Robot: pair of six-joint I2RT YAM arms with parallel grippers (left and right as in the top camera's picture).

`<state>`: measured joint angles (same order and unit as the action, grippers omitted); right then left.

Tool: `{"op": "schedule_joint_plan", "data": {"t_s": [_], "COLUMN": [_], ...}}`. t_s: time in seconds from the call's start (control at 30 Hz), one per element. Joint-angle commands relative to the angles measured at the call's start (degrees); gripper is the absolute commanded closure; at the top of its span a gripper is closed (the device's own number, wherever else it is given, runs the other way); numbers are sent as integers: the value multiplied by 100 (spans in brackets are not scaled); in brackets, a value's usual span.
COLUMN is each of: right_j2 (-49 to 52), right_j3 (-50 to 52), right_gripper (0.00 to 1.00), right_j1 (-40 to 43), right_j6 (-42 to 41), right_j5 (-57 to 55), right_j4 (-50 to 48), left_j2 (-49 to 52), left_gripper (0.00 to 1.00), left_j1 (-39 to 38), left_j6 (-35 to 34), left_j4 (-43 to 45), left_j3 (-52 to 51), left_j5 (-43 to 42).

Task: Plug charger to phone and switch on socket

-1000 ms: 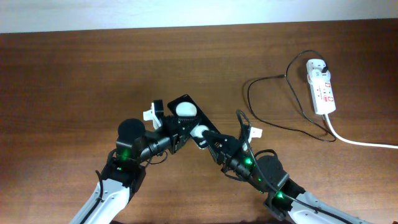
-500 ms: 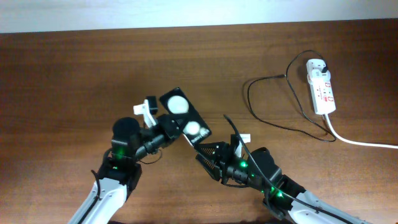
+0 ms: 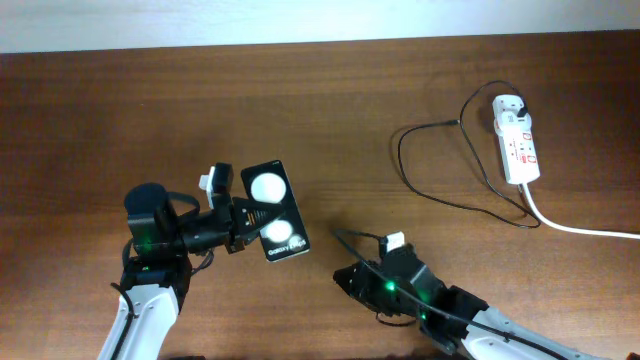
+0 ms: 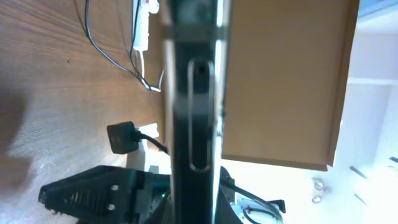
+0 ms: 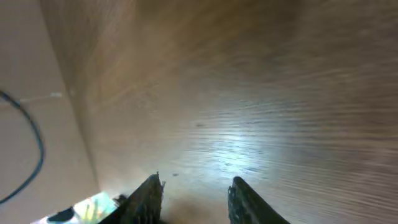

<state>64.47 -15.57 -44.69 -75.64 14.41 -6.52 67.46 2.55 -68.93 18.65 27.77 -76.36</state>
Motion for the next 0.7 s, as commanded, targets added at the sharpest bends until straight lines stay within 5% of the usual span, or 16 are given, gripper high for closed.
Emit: {"op": "schedule_joint_plan", "data": {"t_s": [0.0, 0.13, 0.23, 0.43, 0.57, 0.67], "right_j2": [4, -4, -57, 667, 2463, 3810], "right_j3": [26, -4, -741, -4625, -6583, -7289], "right_gripper": [74, 85, 84, 60, 49, 23], "right_j1": [-28, 160, 927, 2739, 3567, 3757], "right_j6": [197, 1331, 1880, 3329, 3799, 3838], "right_j5": [-737, -1355, -1344, -2291, -2605, -2426], "right_j4": [538, 599, 1696, 5941, 6642, 6013], "left_j2": [-109, -109, -109, -109, -109, -109], "left_gripper": [100, 100, 100, 100, 100, 100], "left_j1": [24, 24, 24, 24, 24, 24], "left_j6": [155, 153, 155, 155, 155, 155], "left_j4": [52, 52, 52, 52, 52, 52], "left_j3": [138, 138, 138, 138, 138, 138], "left_j5": [-323, -365, -356, -337, -337, -337]}}
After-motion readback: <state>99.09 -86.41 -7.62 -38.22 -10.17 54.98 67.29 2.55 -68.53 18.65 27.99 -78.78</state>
